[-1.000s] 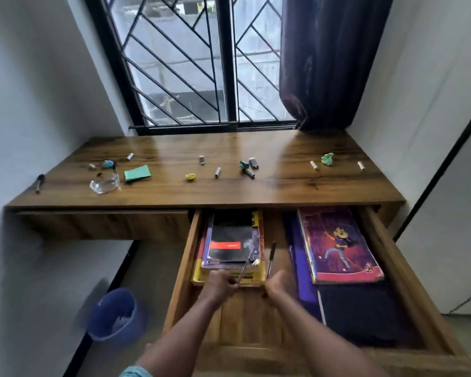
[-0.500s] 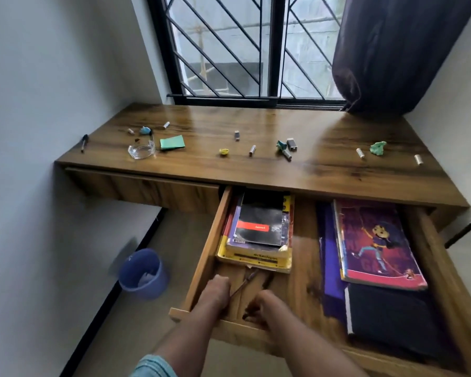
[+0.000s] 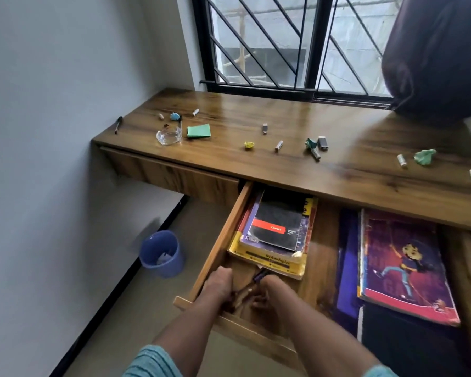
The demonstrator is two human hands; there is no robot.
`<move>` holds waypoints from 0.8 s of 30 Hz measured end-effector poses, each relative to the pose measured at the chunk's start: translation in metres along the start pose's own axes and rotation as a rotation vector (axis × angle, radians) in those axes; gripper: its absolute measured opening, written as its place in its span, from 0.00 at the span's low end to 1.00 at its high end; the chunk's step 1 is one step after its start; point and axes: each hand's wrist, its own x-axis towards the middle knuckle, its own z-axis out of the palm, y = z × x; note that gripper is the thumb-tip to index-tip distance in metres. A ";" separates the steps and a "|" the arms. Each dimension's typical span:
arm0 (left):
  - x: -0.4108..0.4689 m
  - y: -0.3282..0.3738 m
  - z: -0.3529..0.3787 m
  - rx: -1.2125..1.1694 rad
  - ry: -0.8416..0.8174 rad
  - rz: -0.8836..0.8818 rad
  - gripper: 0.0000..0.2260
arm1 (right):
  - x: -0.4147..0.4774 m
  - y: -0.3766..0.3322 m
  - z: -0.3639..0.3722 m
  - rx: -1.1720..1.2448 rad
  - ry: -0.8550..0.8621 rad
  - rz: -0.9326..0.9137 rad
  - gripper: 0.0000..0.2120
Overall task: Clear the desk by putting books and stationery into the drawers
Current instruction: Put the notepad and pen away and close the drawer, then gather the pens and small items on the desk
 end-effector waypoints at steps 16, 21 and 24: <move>0.010 0.006 -0.089 -0.165 0.355 0.142 0.14 | -0.040 -0.110 0.033 -0.414 0.338 -0.519 0.07; 0.028 -0.042 -0.130 -0.211 0.471 0.143 0.14 | -0.069 -0.148 0.085 -0.461 0.316 -0.597 0.06; 0.044 -0.091 -0.152 -0.192 0.493 0.125 0.14 | -0.073 -0.172 0.133 -0.456 0.347 -0.625 0.05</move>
